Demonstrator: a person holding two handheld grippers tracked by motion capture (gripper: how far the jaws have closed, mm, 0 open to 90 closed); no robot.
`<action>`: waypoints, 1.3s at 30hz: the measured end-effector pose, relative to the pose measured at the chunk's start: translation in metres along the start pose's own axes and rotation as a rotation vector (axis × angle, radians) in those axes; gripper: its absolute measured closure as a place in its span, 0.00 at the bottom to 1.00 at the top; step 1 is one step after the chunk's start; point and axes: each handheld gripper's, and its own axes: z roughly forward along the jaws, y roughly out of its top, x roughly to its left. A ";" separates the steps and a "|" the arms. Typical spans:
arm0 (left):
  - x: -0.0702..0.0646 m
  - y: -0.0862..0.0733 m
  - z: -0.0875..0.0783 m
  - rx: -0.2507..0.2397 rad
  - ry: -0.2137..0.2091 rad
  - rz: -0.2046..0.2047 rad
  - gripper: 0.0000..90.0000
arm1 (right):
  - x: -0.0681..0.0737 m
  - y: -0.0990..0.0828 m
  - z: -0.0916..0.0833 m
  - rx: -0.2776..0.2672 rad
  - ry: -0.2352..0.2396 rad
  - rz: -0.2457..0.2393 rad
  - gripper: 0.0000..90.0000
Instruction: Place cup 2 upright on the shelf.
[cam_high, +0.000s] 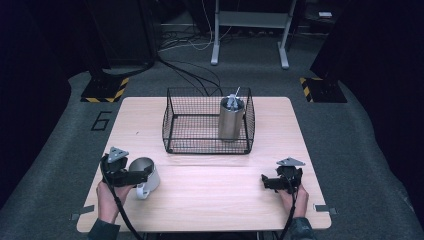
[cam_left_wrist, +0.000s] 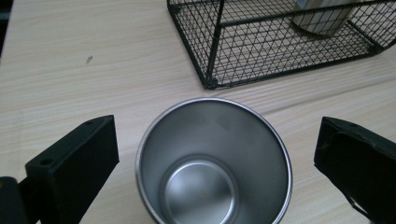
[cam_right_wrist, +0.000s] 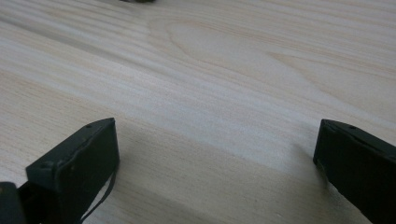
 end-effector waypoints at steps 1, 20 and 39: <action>-0.001 -0.001 0.002 0.005 -0.002 0.002 0.00 | 0.000 0.000 0.000 0.000 0.000 0.000 0.00; 0.000 -0.012 0.031 0.071 0.005 0.008 0.06 | 0.000 0.000 0.000 0.000 0.000 0.000 0.00; 0.005 -0.005 0.024 0.054 -0.071 0.047 0.07 | -0.008 -0.003 -0.004 0.002 0.080 -0.076 0.00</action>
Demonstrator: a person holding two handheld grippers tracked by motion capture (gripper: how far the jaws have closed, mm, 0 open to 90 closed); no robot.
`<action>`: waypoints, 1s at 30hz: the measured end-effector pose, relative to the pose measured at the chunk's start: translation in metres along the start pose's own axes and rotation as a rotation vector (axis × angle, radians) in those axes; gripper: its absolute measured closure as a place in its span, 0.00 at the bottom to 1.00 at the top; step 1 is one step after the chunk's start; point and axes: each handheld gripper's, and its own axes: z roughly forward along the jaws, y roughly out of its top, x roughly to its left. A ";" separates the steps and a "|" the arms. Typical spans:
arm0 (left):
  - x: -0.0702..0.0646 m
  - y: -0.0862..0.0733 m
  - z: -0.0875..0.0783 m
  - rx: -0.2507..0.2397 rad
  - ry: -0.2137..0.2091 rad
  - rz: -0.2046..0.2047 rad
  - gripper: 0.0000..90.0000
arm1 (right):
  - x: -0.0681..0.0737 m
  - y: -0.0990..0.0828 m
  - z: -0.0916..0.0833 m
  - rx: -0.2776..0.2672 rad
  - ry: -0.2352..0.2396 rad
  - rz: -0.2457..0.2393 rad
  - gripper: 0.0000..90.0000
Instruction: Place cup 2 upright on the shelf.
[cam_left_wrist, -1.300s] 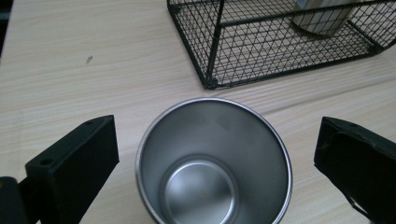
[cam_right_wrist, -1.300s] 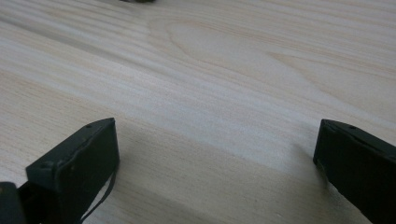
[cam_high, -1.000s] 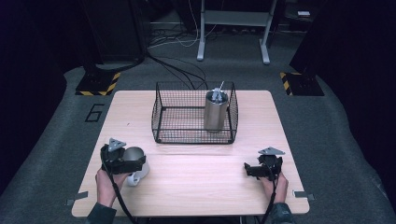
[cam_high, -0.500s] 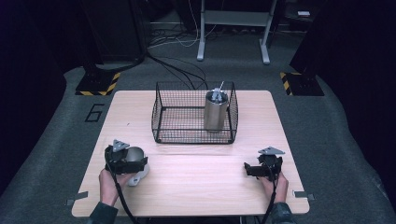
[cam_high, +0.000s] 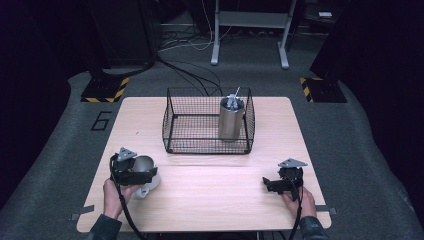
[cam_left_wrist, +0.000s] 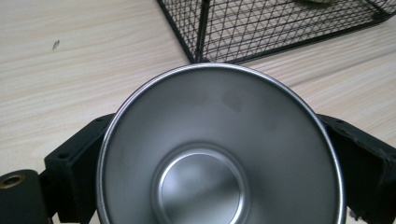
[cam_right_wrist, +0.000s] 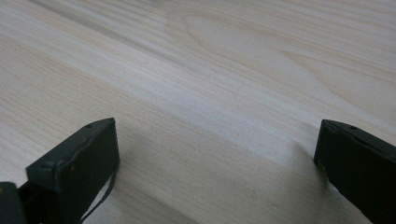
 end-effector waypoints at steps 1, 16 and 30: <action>-0.001 0.002 -0.001 -0.004 -0.006 0.004 0.07 | -0.001 0.000 0.000 -0.001 0.004 -0.010 0.00; -0.013 0.027 -0.010 -0.012 -0.080 0.070 0.07 | -0.002 0.001 0.001 0.007 0.023 -0.026 0.00; -0.028 0.043 -0.007 -0.018 -0.143 0.113 0.07 | -0.005 0.001 0.001 0.001 0.045 -0.050 0.00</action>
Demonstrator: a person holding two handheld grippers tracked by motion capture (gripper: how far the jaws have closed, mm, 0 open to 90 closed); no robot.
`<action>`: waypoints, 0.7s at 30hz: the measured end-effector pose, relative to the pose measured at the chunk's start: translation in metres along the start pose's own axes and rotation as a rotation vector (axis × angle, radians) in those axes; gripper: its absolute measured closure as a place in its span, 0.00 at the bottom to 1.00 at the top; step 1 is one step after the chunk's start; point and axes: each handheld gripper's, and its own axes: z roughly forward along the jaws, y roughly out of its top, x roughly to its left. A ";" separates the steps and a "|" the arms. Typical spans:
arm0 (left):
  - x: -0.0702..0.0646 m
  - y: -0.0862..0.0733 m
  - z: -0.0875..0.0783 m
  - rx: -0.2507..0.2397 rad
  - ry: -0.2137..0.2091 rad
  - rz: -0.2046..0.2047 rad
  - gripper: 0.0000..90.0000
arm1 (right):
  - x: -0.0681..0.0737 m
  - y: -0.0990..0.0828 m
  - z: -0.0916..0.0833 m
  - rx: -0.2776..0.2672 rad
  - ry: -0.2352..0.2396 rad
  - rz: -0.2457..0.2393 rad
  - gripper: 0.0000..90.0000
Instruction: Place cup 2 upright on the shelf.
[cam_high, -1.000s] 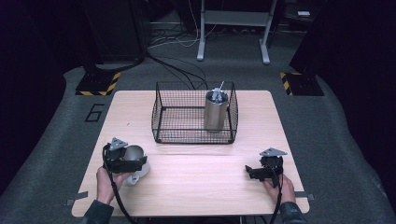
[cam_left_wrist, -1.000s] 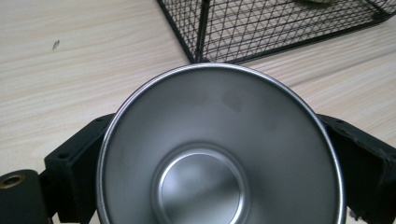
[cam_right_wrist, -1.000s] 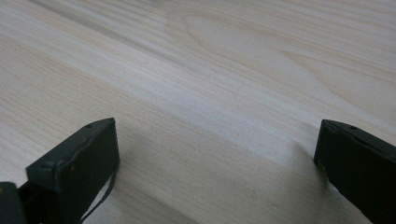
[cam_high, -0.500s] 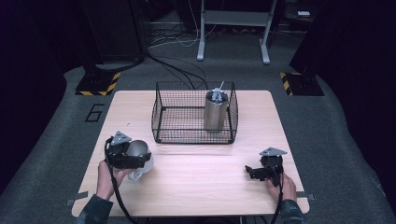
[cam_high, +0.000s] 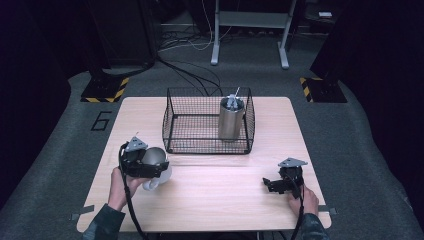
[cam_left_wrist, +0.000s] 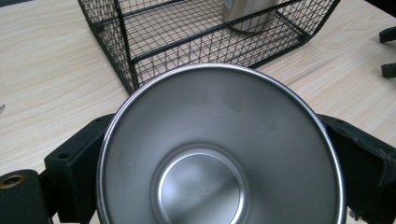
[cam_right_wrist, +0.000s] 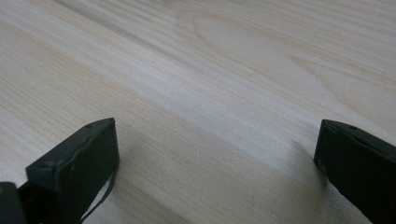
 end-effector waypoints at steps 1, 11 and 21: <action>-0.001 0.002 0.000 0.005 -0.006 0.013 0.07 | 0.000 0.000 0.000 0.000 0.001 0.000 0.00; -0.010 0.019 0.001 -0.011 -0.033 0.049 0.07 | -0.001 0.000 0.000 0.000 0.005 -0.005 0.00; -0.021 0.039 0.002 -0.024 -0.052 0.091 0.07 | -0.001 0.000 0.000 0.001 0.007 -0.007 0.00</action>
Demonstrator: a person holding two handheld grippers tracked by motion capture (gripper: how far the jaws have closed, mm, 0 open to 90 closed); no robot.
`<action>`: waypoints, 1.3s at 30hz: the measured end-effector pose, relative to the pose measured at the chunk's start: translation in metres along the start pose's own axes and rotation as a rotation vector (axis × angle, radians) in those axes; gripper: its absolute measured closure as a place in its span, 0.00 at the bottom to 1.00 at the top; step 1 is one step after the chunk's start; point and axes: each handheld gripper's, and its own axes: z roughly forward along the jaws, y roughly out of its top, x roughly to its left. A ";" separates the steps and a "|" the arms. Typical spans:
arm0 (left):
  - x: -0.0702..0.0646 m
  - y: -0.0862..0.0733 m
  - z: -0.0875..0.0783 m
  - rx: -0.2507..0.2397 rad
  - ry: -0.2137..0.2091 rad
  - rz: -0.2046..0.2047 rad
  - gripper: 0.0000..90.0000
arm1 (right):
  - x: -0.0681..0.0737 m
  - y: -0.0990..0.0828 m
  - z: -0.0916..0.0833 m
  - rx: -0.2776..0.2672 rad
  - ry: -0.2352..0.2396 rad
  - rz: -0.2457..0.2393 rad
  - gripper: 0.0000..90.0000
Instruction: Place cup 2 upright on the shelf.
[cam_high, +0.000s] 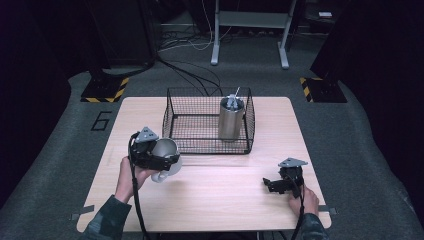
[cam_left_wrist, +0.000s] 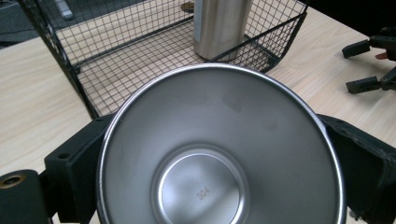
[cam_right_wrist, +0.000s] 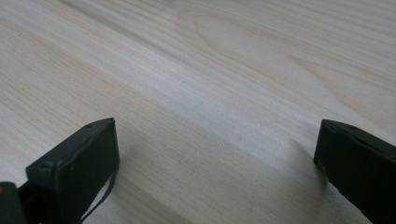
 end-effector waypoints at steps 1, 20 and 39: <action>0.000 0.001 0.000 0.000 0.000 0.006 0.07 | 0.000 0.000 0.000 0.000 0.000 0.000 0.00; -0.010 0.033 0.008 -0.023 -0.023 0.044 0.07 | 0.000 0.000 0.000 0.000 0.003 -0.003 0.00; -0.005 0.062 0.017 -0.038 -0.024 0.054 0.07 | -0.002 0.001 0.000 0.005 0.013 -0.014 0.00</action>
